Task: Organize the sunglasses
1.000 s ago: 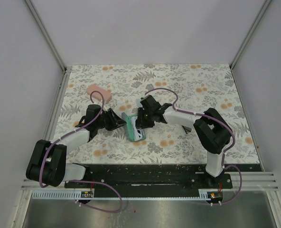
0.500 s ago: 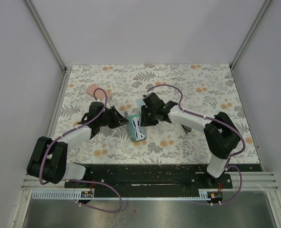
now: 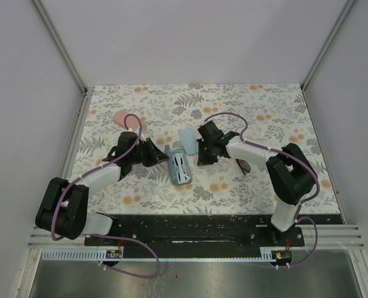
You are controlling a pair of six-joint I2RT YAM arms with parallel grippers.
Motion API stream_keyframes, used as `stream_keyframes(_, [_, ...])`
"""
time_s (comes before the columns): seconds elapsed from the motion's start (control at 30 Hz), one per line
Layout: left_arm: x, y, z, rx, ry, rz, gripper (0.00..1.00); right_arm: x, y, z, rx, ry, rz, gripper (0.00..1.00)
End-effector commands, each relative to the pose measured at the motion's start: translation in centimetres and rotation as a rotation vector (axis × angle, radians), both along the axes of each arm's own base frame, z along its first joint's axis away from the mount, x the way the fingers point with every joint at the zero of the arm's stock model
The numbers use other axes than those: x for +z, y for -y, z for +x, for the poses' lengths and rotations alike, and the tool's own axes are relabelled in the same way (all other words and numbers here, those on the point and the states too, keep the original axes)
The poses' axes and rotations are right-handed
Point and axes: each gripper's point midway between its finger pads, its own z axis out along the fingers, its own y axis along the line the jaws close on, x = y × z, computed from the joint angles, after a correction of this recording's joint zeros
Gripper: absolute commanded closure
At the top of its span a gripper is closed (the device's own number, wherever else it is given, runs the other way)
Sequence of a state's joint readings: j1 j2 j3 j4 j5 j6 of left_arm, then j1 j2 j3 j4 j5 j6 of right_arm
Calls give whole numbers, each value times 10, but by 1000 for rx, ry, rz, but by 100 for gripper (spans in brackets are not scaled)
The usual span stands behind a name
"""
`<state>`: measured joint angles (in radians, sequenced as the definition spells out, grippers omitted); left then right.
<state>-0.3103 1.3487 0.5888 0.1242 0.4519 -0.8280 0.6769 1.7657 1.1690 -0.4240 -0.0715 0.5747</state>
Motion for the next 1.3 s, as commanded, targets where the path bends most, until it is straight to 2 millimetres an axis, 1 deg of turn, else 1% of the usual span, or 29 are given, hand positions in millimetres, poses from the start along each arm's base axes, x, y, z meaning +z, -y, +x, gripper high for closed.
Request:
stream_keyframes(0.0, [16, 3, 13, 3, 63, 6, 83, -22, -12, 3, 35, -33, 7, 87])
stream_keyframes(0.17, [13, 6, 13, -3, 58, 11, 83, -39, -22, 2, 45, -73, 28, 88])
stream_keyframes(0.27, [10, 9, 12, -13, 50, 14, 84, -45, -24, 1, 45, -93, 36, 89])
stream_keyframes(0.37, [8, 15, 13, -22, 50, 11, 84, -46, -27, -1, 48, -102, 48, 89])
stream_keyframes(0.53, [0, 32, 11, -49, 40, 9, 84, -44, -34, -6, 58, -108, 76, 89])
stream_keyframes(0.6, [-9, 42, 9, -65, 24, 8, 84, -45, -36, -11, 63, -114, 83, 89])
stream_keyframes(0.63, [-13, 50, 6, -83, 17, 6, 84, -44, -37, -11, 65, -113, 90, 89])
stream_keyframes(0.8, [-38, 80, -5, -137, -22, -3, 86, -43, -36, -16, 63, -120, 99, 89])
stream_keyframes(0.83, [-45, 83, -7, -145, -37, -2, 86, -42, -35, -16, 61, -113, 98, 89])
stream_keyframes(0.9, [-49, 86, -10, -153, -46, -21, 87, -38, -30, -16, 49, -99, 85, 89])
stream_keyframes(0.97, [-43, 82, -9, -146, -31, -18, 87, -27, -22, -14, 30, -66, 70, 89])
stream_keyframes(1.03, [-32, 79, -7, -143, -4, 10, 84, -18, -18, -14, 25, -42, 60, 84])
stream_keyframes(1.13, [-4, 70, -4, -129, 59, 56, 81, -2, -11, -13, 16, -11, 53, 68])
stream_keyframes(1.17, [9, 67, -1, -118, 91, 71, 79, 2, -9, -14, 10, -6, 50, 59])
stream_keyframes(1.2, [17, 60, -1, -105, 109, 101, 78, 7, -8, -14, -3, 1, 51, 49])
stream_keyframes(1.23, [24, 53, -4, -92, 117, 130, 75, 12, -7, -15, -11, 5, 56, 41])
stream_keyframes(1.27, [32, 44, -2, -68, 134, 161, 73, 17, -7, -14, -23, 11, 66, 32])
